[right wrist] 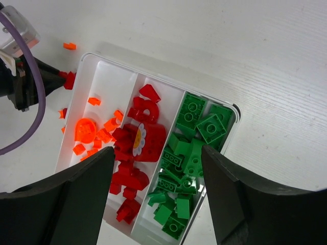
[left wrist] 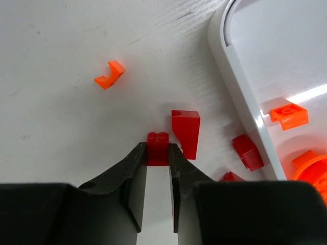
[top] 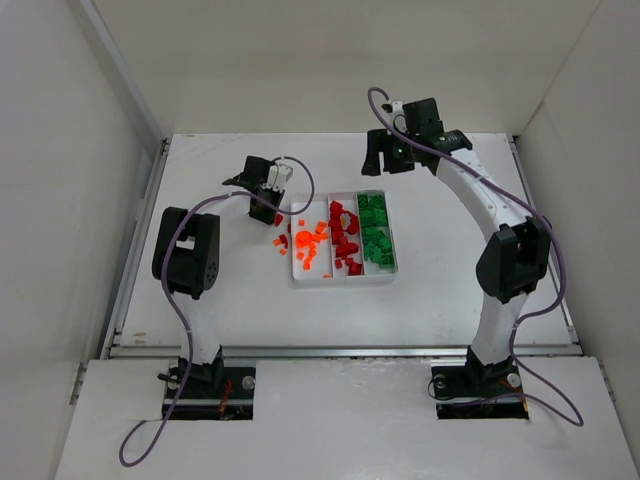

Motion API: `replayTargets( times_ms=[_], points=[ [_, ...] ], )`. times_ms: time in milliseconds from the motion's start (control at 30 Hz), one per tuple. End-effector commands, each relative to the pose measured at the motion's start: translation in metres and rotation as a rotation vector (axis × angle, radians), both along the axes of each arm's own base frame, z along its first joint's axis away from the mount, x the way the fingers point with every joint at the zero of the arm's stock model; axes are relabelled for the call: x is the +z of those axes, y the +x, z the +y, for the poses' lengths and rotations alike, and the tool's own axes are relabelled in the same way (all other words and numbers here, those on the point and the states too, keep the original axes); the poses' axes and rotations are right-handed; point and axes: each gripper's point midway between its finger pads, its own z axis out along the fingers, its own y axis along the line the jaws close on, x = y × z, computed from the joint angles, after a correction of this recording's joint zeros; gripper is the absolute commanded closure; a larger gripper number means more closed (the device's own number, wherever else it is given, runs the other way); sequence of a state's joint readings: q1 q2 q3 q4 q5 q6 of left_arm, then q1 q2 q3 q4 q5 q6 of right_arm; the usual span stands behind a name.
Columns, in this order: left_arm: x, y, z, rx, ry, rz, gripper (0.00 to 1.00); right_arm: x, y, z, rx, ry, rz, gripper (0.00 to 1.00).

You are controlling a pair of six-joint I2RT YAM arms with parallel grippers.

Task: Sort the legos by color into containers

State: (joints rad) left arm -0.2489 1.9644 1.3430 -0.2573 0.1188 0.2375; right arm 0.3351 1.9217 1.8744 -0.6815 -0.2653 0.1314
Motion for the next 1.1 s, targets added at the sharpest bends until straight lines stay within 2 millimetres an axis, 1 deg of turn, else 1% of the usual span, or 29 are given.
replayTargets(
  times_ms=[0, 33, 67, 100, 133, 167, 200, 300, 333, 367, 400, 433, 500, 533, 567, 600, 633, 667, 700, 733, 767, 800, 867, 900, 933, 967, 1000, 1033, 1067],
  points=[
    [0.025, -0.001, 0.008, 0.014, 0.035, -0.022, 1.0, 0.028, 0.009, 0.005, 0.0, 0.03, -0.073, 0.26],
    [0.035, 0.004, 0.006, 0.032, 0.017, -0.044, 1.0, 0.028, 0.009, 0.005, 0.0, 0.03, -0.073, 0.26],
    [0.042, 0.002, 0.006, 0.042, 0.01, -0.05, 1.0, 0.028, 0.009, 0.006, 0.007, 0.036, -0.071, 0.26],
    [0.051, 0.005, 0.005, 0.049, 0.001, -0.063, 1.0, 0.028, 0.009, 0.006, 0.008, 0.036, -0.071, 0.26],
    [0.054, 0.007, 0.003, 0.044, -0.009, -0.07, 1.0, 0.028, 0.009, 0.006, 0.008, 0.036, -0.071, 0.26],
    [0.065, 0.009, 0.002, 0.054, -0.021, -0.085, 1.0, 0.024, 0.01, 0.007, 0.008, 0.033, -0.062, 0.26],
    [0.071, 0.007, 0.002, 0.055, -0.021, -0.087, 1.0, 0.024, 0.01, 0.007, 0.008, 0.033, -0.062, 0.26],
    [0.093, 0.008, -0.009, 0.017, -0.011, -0.124, 1.0, 0.024, 0.01, 0.007, 0.008, 0.033, -0.062, 0.26],
    [0.095, 0.005, -0.02, -0.031, 0.0, -0.129, 1.0, 0.024, 0.01, 0.007, 0.008, 0.033, -0.062, 0.26],
    [0.105, 0.004, -0.026, -0.054, 0.001, -0.148, 1.0, 0.024, 0.01, 0.007, 0.008, 0.033, -0.062, 0.26],
    [0.11, 0.001, -0.034, -0.085, -0.005, -0.16, 1.0, 0.024, 0.01, 0.007, 0.008, 0.033, -0.062, 0.26],
    [0.11, -0.005, -0.05, -0.147, -0.004, -0.163, 1.0, 0.022, 0.01, 0.007, 0.008, 0.033, -0.062, 0.26],
    [0.119, -0.011, -0.077, -0.237, -0.046, -0.176, 1.0, 0.018, 0.009, 0.007, 0.007, 0.03, -0.053, 0.26],
    [0.118, -0.018, -0.088, -0.282, -0.06, -0.165, 1.0, 0.022, 0.008, 0.006, 0.008, 0.033, -0.062, 0.26],
    [0.112, -0.028, -0.107, -0.345, -0.072, -0.146, 1.0, 0.022, 0.008, 0.006, 0.008, 0.033, -0.062, 0.26],
    [0.115, -0.036, -0.122, -0.407, -0.096, -0.144, 1.0, 0.023, 0.006, 0.005, 0.008, 0.033, -0.062, 0.26],
    [0.105, -0.042, -0.133, -0.446, -0.099, -0.119, 1.0, 0.02, 0.005, 0.005, 0.007, 0.03, -0.053, 0.26],
    [0.105, -0.053, -0.15, -0.505, -0.107, -0.118, 1.0, 0.022, 0.001, 0.002, -0.001, 0.025, -0.058, 0.26],
    [0.098, -0.058, -0.16, -0.537, -0.11, -0.112, 1.0, 0.019, 0.001, 0.002, -0.001, 0.023, -0.056, 0.26],
    [0.1, -0.062, -0.17, -0.563, -0.127, -0.12, 1.0, 0.022, -0.001, 0.0, -0.008, 0.019, -0.062, 0.26],
    [0.093, -0.064, -0.178, -0.582, -0.138, -0.125, 1.0, 0.017, -0.002, -0.001, -0.008, 0.015, -0.05, 0.26],
    [0.093, -0.069, -0.188, -0.608, -0.15, -0.13, 1.0, 0.021, -0.004, -0.001, -0.008, 0.018, -0.059, 0.26],
    [0.089, -0.074, -0.195, -0.631, -0.168, -0.133, 1.0, 0.019, -0.006, -0.003, -0.002, 0.008, -0.051, 0.26],
    [0.087, -0.078, -0.203, -0.651, -0.181, -0.13, 1.0, 0.017, -0.008, -0.003, -0.002, 0.005, -0.04, 0.26],
    [0.085, -0.079, -0.204, -0.659, -0.192, -0.127, 0.97, 0.018, -0.01, -0.005, 0.004, 0.0, -0.046, 0.26],
    [0.085, -0.084, -0.209, -0.675, -0.2, -0.123, 0.95, 0.015, -0.011, -0.005, 0.004, -0.003, -0.038, 0.26],
    [0.083, -0.086, -0.21, -0.68, -0.207, -0.119, 0.93, 0.018, -0.011, -0.006, -0.003, -0.005, -0.052, 0.26],
    [0.084, -0.088, -0.215, -0.703, -0.206, -0.134, 0.91, 0.019, -0.013, -0.007, -0.003, -0.005, -0.052, 0.26],
    [0.081, -0.094, -0.218, -0.714, -0.204, -0.124, 0.9, 0.019, -0.013, -0.007, -0.003, -0.005, -0.052, 0.26]
  ],
)
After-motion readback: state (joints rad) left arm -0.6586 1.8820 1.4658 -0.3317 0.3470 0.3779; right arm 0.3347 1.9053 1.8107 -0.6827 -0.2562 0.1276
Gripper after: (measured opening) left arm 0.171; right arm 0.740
